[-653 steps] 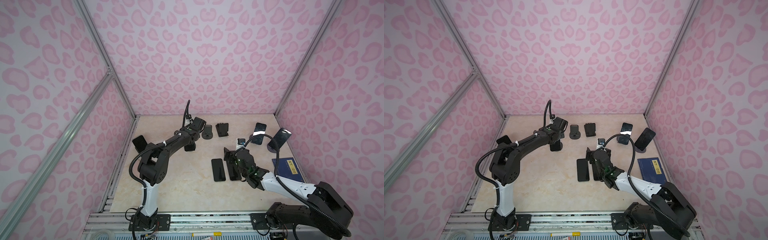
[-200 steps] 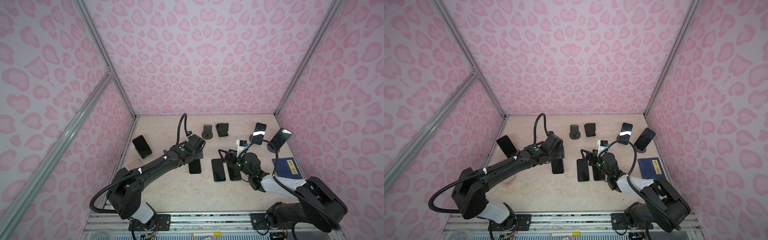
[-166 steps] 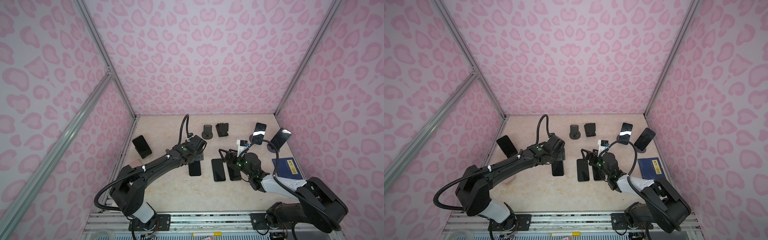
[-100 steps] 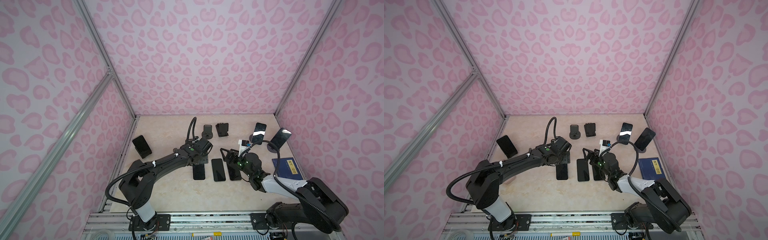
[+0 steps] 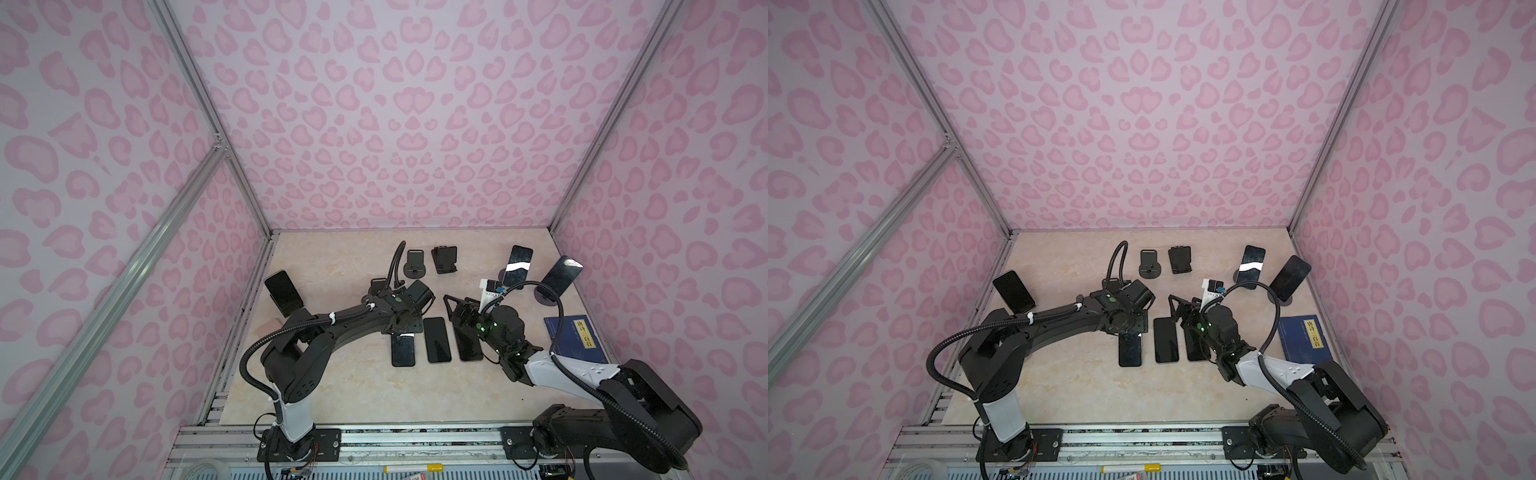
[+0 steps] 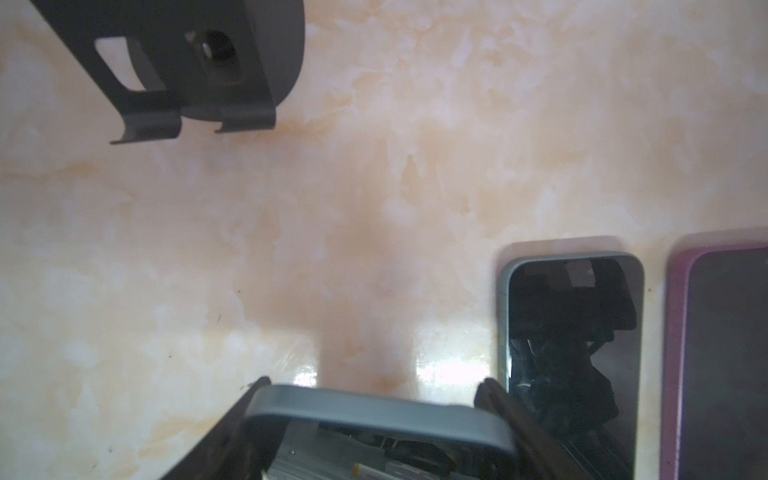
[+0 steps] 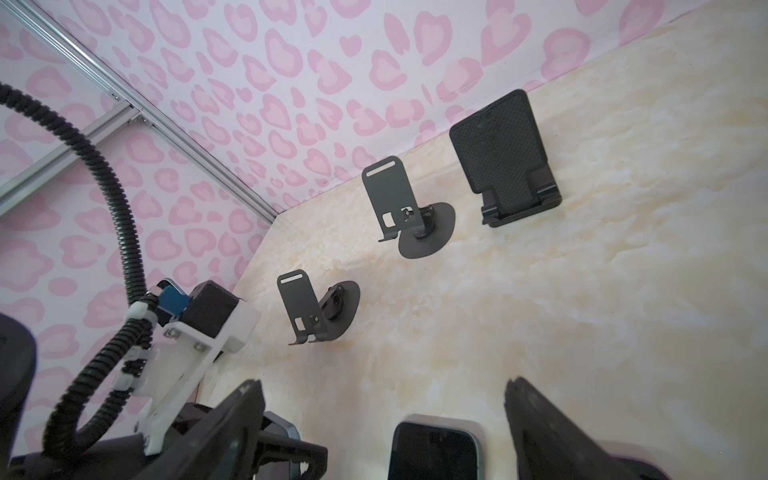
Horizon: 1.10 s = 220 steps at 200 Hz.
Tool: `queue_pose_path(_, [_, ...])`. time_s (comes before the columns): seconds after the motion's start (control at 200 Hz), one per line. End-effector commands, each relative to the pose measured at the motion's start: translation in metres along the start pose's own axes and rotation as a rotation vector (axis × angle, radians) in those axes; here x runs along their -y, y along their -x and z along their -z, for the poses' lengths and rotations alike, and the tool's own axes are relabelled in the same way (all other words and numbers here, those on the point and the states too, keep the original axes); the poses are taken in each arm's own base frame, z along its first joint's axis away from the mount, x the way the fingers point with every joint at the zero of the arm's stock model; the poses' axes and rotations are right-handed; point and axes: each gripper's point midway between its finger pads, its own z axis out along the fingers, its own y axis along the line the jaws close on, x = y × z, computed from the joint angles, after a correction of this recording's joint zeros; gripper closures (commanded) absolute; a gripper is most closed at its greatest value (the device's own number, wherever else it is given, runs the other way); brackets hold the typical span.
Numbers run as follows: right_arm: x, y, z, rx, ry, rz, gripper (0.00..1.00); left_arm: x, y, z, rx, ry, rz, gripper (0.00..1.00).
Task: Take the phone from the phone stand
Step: 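Lower the black phone flat onto the table beside the other phones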
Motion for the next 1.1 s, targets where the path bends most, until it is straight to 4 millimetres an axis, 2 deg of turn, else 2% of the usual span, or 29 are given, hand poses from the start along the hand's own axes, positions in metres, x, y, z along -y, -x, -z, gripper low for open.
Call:
queue_pose_path(0.0, [0.002, 0.001, 0.001, 0.012, -0.012, 0.007, 0.07, 0.002, 0.000, -0.004, -0.010, 0.008, 0.009, 0.42])
queue_pose_path(0.52, [0.004, 0.009, 0.008, 0.036, -0.034, 0.029, 0.07, 0.002, -0.005, -0.023, -0.046, 0.057, -0.033, 0.41])
queue_pose_path(1.095, [0.007, 0.014, 0.013, 0.062, -0.057, 0.034, 0.07, 0.001, -0.008, -0.033, -0.058, 0.069, -0.029, 0.36])
